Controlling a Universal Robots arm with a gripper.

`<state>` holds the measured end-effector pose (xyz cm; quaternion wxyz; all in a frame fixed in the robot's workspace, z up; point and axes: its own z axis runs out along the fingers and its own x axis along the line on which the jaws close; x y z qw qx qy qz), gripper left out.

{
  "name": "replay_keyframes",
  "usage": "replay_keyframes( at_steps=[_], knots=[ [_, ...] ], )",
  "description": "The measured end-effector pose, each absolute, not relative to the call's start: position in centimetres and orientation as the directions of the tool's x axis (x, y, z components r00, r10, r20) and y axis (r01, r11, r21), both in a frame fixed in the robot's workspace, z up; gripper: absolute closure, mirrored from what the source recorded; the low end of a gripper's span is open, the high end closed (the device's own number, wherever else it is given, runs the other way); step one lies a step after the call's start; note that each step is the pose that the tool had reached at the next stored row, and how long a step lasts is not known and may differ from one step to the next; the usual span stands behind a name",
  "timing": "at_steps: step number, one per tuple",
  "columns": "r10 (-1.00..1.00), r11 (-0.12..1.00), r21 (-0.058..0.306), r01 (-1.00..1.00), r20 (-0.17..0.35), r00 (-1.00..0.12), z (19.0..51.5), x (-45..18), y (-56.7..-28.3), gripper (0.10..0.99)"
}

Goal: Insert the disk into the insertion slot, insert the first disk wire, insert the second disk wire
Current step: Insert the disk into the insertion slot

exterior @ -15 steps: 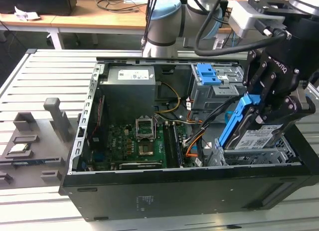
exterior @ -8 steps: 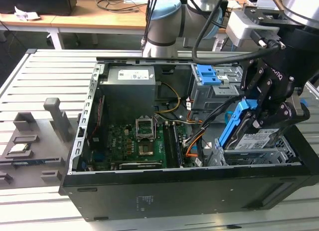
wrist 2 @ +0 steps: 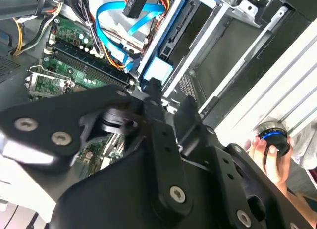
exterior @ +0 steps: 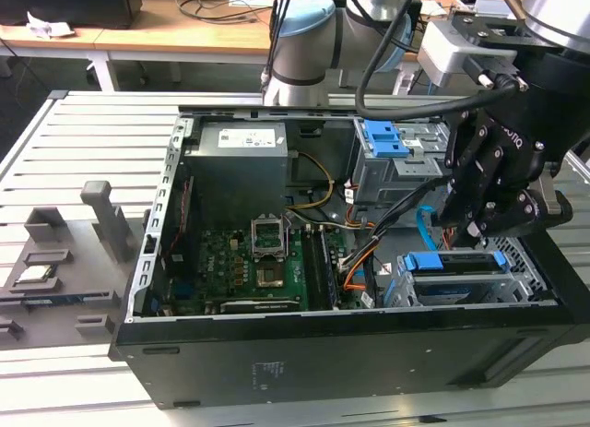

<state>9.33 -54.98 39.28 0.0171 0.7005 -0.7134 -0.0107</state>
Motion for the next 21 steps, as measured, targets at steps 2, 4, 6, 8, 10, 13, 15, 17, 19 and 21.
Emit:
replay_keyframes(
  at_steps=[2,4,6,8,10,13,15,17,19,21],
  knots=[
    [-1.000,0.018,0.039,-0.999,0.009,-0.018,39.3,9.3,-55.0,0.788],
    [-1.000,0.019,0.039,-0.999,0.009,-0.018,39.3,9.3,-55.0,0.906],
    [-1.000,0.019,0.039,-0.999,0.009,-0.018,39.3,9.3,-55.0,0.980],
    [-1.000,0.018,0.039,-0.999,0.009,-0.018,39.3,9.3,-55.0,0.980],
    [-1.000,0.018,0.039,-0.999,0.009,-0.018,39.3,9.3,-55.0,0.980],
    [-1.000,0.018,0.039,-0.999,0.009,-0.018,39.3,9.3,-55.0,0.980],
    [-1.000,0.018,0.039,-0.999,0.009,-0.018,39.2,9.4,-55.0,0.980],
    [-1.000,0.018,0.039,-0.999,0.009,-0.018,39.0,9.6,-55.0,0.980],
    [-1.000,0.018,0.039,-0.999,0.010,-0.018,38.6,10.1,-54.9,0.980],
    [-1.000,0.018,0.039,-0.999,0.010,-0.018,38.4,10.4,-54.8,0.980]
  ],
)
